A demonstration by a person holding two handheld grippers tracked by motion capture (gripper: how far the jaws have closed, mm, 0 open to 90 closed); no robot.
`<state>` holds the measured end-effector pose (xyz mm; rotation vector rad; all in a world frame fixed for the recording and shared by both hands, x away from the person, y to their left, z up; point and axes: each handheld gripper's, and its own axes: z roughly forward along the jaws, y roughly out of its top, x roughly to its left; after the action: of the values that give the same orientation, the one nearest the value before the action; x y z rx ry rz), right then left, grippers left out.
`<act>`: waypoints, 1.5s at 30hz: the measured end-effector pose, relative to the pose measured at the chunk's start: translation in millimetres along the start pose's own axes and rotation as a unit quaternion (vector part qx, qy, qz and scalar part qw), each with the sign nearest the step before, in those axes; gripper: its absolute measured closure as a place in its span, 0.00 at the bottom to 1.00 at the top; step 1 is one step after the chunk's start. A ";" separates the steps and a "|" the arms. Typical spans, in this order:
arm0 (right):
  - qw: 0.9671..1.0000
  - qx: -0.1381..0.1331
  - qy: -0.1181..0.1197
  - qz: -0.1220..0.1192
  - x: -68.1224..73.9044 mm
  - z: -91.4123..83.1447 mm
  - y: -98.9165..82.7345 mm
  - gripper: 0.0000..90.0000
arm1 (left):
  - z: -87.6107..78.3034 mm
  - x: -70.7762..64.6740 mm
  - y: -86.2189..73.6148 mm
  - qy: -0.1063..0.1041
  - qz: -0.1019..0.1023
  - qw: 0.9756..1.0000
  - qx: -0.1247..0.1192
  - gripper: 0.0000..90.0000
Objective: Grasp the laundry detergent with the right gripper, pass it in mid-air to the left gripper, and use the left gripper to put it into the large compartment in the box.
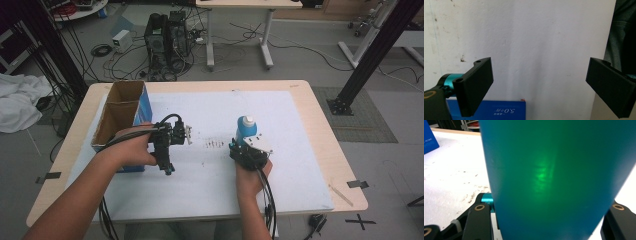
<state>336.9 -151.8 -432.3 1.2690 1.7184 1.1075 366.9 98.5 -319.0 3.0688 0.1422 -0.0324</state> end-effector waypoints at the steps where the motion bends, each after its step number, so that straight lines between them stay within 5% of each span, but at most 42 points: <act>1: 1.000 0.001 -0.001 0.005 1.1 -0.3 -0.1 0.43 | 0.0 0.0 0.0 0.000 0.000 1.000 0.000 0.08; 7: 1.000 0.001 -0.006 0.023 3.3 -0.9 -0.7 0.45 | 0.0 -0.6 0.3 0.001 -0.001 1.000 -0.002 0.08; 18: 1.000 -0.012 0.001 0.009 0.7 -1.1 -1.3 0.49 | -2.2 -1.3 0.1 -0.001 0.000 1.000 0.005 0.08; 20: 1.000 -0.007 0.008 0.027 3.7 -3.4 -0.7 0.50 | -2.4 -1.6 0.3 0.002 0.000 1.000 0.000 0.08; 24: 0.999 -0.012 0.020 0.026 3.0 -7.1 2.7 0.50 | -4.0 -2.0 2.4 0.004 0.002 1.000 0.002 0.08; 25: 0.999 -0.018 0.027 0.008 0.1 -7.5 4.0 0.50 | -4.7 -2.2 2.9 0.004 0.002 1.000 0.003 0.08; 30: 0.998 -0.020 0.061 0.001 -6.4 -12.8 6.6 0.50 | -7.3 -3.2 4.6 0.005 0.004 1.000 0.003 0.08; 35: 0.993 -0.021 0.116 -0.006 -17.5 -21.5 9.7 0.50 | -11.1 -5.5 6.5 0.007 0.005 1.000 0.002 0.08; 40: 0.984 -0.018 0.175 0.000 -25.0 -29.6 13.0 0.50 | -18.8 -8.3 9.5 0.010 0.010 1.000 0.002 0.08; 45: 0.974 -0.024 0.220 -0.042 -27.3 -36.2 20.1 0.50 | -26.4 -11.9 13.1 0.010 0.015 1.000 -0.003 0.08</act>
<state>318.2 -183.1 -398.6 0.9564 2.0274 1.4488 356.8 86.3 -291.4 3.0654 0.0968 0.0018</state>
